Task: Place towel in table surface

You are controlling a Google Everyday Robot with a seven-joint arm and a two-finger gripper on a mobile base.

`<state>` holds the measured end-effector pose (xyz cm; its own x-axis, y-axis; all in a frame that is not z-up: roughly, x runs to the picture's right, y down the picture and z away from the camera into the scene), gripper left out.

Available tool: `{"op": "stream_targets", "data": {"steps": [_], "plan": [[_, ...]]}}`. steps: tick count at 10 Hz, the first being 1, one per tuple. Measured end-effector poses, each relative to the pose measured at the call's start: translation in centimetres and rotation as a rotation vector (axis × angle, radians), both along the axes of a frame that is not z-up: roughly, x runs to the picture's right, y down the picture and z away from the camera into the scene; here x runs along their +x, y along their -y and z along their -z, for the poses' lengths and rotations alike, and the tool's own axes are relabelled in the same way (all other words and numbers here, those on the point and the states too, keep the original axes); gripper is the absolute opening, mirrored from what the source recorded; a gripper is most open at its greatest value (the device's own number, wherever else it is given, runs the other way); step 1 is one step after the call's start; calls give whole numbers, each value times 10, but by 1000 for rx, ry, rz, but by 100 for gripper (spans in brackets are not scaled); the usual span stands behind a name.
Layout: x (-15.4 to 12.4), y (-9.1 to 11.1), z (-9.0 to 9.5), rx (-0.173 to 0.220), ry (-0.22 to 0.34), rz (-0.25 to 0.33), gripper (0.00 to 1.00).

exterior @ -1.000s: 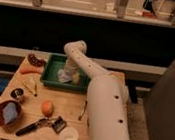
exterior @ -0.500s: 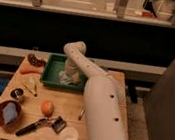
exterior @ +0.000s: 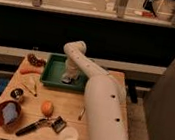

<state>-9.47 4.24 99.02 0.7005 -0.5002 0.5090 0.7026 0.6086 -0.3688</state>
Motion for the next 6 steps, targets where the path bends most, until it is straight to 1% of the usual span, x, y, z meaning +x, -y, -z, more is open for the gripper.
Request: {"op": "stream_targets", "data": {"steps": [1,2,3,4,5,6], "plan": [[2,1,10,30,18,-16,0],[7,6,27,80,43,-34,0],[6,11,42,113,67,-45,0],[5,14,63,153,99,-57,0],[10,17,83,195,123,-65,0],[13,15,103,231,153,-70,0]]}}
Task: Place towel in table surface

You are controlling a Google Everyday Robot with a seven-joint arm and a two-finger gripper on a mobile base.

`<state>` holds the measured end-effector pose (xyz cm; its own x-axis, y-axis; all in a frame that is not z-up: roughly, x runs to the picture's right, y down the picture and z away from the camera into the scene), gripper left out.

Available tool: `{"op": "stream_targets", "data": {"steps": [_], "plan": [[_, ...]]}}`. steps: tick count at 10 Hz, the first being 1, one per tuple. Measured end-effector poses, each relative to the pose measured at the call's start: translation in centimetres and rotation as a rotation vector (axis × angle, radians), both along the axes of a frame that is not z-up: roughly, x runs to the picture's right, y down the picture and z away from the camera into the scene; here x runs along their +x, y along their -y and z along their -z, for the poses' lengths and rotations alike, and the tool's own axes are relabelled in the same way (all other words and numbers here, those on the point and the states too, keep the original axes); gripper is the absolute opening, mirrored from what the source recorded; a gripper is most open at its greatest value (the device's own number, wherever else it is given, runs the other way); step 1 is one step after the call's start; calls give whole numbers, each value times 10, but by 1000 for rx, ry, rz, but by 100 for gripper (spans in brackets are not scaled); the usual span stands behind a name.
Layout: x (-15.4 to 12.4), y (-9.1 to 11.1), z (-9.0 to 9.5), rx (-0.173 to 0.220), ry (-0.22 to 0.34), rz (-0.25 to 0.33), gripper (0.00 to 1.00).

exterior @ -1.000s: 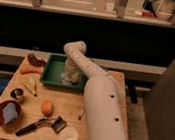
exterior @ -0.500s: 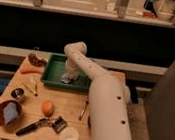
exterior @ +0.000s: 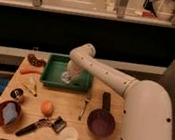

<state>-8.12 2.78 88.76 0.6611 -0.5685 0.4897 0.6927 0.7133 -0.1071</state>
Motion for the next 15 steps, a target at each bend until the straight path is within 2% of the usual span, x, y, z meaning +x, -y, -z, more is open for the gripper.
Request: {"op": "stream_targets", "data": {"steps": [1,2,3,4,5,7,8,9,11,12,13,15], "plan": [[1,-3,16,25,34,-1,0],[3,-6,34,40,95,21,0],[6,-11,44,14,165,58,0],[6,-19,48,-20,211,98,0],[5,-26,49,-38,232,134,0],[7,-54,39,-77,270,254,0],[10,-77,29,-92,288,341,0],[13,-105,19,-97,311,455,7],[19,-145,15,-64,393,629,27],[24,-154,15,-45,421,658,35],[30,-160,16,-26,454,690,47],[37,-161,28,0,501,733,64]]}}
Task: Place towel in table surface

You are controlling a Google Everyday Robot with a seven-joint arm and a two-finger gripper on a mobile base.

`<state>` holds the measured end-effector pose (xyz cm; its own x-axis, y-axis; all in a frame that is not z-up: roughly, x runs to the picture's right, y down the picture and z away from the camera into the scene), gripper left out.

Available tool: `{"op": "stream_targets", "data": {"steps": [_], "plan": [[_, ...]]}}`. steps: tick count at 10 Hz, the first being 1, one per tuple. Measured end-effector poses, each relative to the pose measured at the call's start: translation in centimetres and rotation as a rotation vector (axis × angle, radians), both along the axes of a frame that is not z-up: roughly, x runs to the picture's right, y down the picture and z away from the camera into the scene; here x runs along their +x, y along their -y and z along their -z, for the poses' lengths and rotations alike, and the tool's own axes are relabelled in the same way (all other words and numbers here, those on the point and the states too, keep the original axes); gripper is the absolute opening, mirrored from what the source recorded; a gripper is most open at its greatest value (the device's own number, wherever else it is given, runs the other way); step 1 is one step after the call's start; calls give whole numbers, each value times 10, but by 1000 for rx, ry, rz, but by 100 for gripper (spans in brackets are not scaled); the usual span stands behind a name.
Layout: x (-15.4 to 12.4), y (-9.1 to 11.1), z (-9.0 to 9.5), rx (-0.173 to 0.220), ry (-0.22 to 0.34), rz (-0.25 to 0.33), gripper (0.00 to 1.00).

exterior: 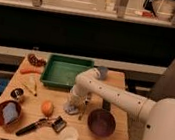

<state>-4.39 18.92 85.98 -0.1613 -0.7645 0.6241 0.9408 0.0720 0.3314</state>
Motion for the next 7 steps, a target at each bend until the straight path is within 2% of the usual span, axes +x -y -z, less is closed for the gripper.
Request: {"op": "stream_targets", "data": {"steps": [1,2,4,7], "plan": [[5,4,9,6,22,7,75],[4,5,13,9,33,15,79],[-1,5,14,8,55,24,80],[-11,9,17,7,78,-2,80]]}}
